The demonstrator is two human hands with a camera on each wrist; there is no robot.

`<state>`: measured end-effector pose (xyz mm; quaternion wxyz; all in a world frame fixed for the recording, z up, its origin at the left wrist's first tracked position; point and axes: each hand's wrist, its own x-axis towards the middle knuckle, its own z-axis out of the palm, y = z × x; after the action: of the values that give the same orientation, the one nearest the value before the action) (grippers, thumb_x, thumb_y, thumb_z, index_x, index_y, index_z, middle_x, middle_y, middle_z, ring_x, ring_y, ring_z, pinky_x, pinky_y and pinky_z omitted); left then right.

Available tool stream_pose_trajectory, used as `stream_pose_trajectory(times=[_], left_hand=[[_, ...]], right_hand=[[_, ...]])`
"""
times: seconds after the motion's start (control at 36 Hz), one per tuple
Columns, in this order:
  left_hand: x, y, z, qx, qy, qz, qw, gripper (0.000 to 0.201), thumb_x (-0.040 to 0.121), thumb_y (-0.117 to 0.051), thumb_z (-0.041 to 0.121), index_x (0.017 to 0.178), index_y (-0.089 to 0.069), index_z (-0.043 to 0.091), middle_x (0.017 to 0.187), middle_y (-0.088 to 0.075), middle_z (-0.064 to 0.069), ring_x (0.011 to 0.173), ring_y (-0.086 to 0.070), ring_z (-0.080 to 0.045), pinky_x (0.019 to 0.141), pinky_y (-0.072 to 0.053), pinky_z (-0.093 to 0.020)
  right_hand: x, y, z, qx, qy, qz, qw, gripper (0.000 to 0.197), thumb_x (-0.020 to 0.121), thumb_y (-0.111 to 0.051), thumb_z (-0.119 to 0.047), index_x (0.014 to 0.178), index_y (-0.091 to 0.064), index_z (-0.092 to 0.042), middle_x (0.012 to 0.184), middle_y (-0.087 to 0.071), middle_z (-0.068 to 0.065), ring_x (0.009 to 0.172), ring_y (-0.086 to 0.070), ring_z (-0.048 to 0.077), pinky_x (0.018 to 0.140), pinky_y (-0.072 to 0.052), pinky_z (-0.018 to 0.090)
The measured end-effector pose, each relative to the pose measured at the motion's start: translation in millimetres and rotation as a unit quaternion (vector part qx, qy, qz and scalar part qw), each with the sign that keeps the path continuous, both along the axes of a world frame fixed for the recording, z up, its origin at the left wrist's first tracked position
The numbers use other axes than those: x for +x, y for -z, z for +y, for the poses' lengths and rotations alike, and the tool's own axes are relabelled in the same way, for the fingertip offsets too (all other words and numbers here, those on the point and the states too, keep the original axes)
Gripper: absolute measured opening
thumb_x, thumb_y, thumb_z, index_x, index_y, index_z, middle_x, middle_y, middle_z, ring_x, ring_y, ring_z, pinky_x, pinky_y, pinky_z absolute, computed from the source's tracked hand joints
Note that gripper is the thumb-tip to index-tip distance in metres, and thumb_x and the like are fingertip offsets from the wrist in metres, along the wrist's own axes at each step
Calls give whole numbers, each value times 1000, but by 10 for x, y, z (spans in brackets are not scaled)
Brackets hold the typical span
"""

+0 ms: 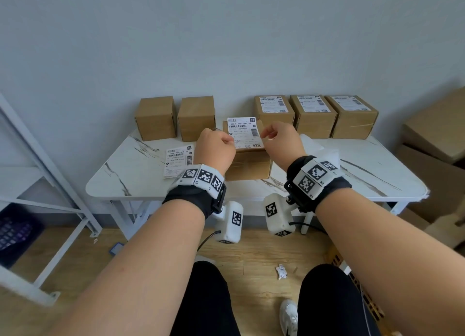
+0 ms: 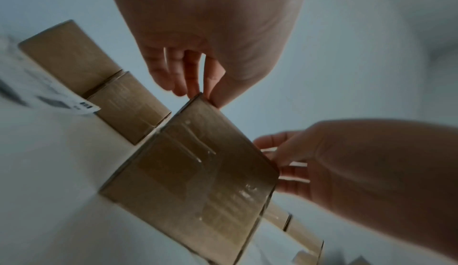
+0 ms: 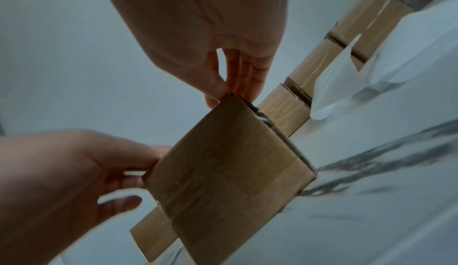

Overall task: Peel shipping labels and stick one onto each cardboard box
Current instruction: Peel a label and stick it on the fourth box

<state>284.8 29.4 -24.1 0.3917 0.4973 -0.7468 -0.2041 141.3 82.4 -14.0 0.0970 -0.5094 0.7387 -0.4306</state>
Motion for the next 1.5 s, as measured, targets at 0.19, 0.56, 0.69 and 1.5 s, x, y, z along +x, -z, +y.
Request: stream_pose_trajectory(times=[0.19,0.56,0.69,1.5], left_hand=[[-37,-51,-35,-60,43,-154,985,36,92,-42,12,109,-71,26,123,-62,6,119,-43,-23,100,-37,-39],[-20,-113,-183,131,163,-125,970,44,97,-36,10,137,-50,19,148,-39,-1,136,-35,-20,114,-25,-30],[-3,-210,-235,139,168,-142,965,40,94,-43,16,131,-58,21,139,-48,-2,129,-43,-20,109,-32,-31],[-281,-202,-437,35,124,-343,930,48,93,-25,19,135,-41,37,148,-35,11,140,-21,-18,111,-13,-54]], right_hand=[[-6,13,37,29,-19,136,990,33,87,-50,-4,96,-75,-22,113,-59,8,96,-58,24,88,-50,35],[54,-135,-180,148,-43,250,956,36,90,-44,-13,109,-71,-28,105,-64,6,91,-61,27,76,-51,32],[67,-216,-342,213,-57,261,940,30,87,-43,-8,89,-65,-27,96,-65,1,88,-62,24,68,-45,30],[-73,-53,-563,187,7,162,969,41,90,-43,0,125,-57,-17,128,-43,9,111,-52,27,79,-38,30]])
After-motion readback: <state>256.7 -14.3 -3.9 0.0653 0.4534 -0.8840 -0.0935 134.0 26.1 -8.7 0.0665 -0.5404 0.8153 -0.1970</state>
